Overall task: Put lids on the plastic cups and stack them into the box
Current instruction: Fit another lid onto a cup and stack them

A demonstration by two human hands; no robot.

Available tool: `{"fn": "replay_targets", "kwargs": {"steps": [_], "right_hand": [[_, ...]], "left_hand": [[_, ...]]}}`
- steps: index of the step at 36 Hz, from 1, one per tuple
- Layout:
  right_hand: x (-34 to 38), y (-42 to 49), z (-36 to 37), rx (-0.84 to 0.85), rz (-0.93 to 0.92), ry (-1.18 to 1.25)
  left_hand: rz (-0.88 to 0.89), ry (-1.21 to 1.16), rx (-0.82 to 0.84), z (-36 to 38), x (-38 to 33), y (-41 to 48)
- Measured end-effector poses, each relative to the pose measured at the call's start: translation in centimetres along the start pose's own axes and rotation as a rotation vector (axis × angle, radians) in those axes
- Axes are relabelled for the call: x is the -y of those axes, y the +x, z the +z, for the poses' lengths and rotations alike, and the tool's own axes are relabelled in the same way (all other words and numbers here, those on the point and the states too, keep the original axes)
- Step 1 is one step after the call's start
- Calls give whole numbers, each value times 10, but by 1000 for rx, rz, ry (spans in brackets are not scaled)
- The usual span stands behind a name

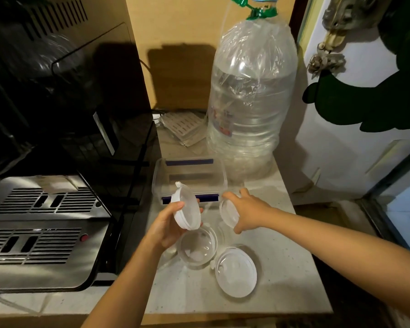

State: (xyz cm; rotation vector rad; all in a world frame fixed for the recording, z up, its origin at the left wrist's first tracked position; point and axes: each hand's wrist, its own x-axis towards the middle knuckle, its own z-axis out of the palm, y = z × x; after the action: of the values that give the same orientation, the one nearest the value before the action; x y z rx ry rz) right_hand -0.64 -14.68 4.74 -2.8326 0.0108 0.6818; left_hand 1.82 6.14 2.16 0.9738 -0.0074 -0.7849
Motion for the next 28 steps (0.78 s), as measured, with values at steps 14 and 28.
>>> {"fn": "replay_targets", "kwargs": {"steps": [14,28], "right_hand": [[-4,-23,-62,-690,-730,-574],[-14,-1,-60,-898,-1195,-862]], "left_hand": [[-19,18,136,36,-23,19],[-114,48,256,60,-35,23]]}}
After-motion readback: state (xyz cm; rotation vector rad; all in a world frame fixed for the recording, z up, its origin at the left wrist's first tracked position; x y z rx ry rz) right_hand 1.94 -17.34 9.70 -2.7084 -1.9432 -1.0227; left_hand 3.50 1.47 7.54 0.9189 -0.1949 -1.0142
